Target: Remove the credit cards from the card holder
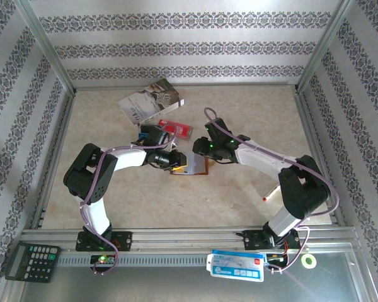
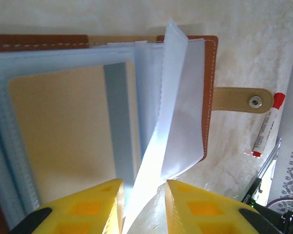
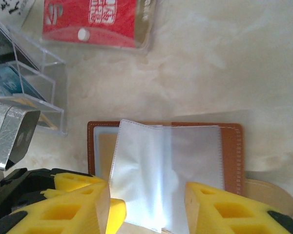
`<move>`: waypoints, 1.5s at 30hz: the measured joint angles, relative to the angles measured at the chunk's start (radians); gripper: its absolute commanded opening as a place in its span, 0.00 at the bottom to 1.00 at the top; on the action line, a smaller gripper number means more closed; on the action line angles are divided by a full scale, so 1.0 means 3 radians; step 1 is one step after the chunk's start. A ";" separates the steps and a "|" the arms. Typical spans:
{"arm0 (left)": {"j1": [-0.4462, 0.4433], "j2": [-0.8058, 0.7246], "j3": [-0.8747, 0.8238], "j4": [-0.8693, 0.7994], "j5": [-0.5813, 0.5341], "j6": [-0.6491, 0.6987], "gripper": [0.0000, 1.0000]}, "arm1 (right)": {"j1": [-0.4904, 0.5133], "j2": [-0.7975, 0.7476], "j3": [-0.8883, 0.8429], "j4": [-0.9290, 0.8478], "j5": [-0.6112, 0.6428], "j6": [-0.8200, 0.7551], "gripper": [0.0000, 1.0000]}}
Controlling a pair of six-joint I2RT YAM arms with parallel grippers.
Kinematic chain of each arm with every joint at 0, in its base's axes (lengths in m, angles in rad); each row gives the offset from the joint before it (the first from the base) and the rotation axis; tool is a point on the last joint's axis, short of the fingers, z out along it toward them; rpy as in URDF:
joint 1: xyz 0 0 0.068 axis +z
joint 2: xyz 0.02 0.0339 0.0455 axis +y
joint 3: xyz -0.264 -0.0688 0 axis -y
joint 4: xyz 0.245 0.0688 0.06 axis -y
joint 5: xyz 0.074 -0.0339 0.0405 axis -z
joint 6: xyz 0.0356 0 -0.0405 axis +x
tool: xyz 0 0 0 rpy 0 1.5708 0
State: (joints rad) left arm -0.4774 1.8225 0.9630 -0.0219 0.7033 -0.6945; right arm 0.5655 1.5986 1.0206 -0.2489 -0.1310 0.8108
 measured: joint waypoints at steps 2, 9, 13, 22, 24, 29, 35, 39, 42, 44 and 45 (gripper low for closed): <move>-0.0037 0.0000 0.0010 0.0055 0.0003 -0.0036 0.33 | -0.0033 -0.0090 -0.0078 -0.0001 0.0065 0.0023 0.46; -0.0223 0.0023 0.0254 0.0128 -0.0029 -0.0084 0.43 | -0.0135 -0.0294 -0.0275 0.0014 0.0252 0.0160 0.45; -0.0298 0.0145 0.0478 0.0127 -0.0089 -0.0085 0.49 | -0.0156 -0.0390 -0.0315 0.0027 0.0328 0.0184 0.45; -0.0341 0.0484 0.0624 0.0078 -0.0188 -0.0056 0.53 | -0.0178 -0.0476 -0.0389 0.0066 0.0385 0.0187 0.45; -0.0343 0.0463 0.0637 0.0045 -0.0195 -0.0032 0.53 | -0.0178 -0.0478 -0.0404 0.0065 0.0385 0.0187 0.45; -0.0322 0.0268 0.0661 -0.0252 -0.0328 0.0109 0.56 | -0.0178 -0.0478 -0.0408 0.0072 0.0370 0.0183 0.46; -0.0098 -0.0343 0.0563 -0.0403 -0.0612 0.0186 0.62 | -0.0140 -0.0394 -0.0379 0.0125 0.0187 0.0155 0.52; 0.0160 -0.0558 0.0362 -0.0441 -0.0731 0.0197 0.62 | -0.0013 -0.0178 -0.0314 0.0264 0.0027 0.0156 0.57; 0.0271 -0.0566 0.0223 -0.0561 -0.0793 0.0239 0.61 | 0.0103 0.0001 -0.0299 0.0431 -0.0122 0.0178 0.56; 0.0277 -0.0562 0.0181 -0.0685 -0.0804 0.0290 0.59 | 0.0169 0.0126 -0.0290 0.0543 -0.0214 0.0198 0.52; 0.0277 -0.0561 0.0173 -0.0722 -0.0802 0.0304 0.58 | 0.0192 0.0184 -0.0284 0.0591 -0.0251 0.0214 0.50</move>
State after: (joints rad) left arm -0.3943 1.6543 1.0149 -0.2386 0.4625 -0.6033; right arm 0.6231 1.6539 0.9356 -0.0715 -0.2062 0.8749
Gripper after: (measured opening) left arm 0.600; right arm 0.532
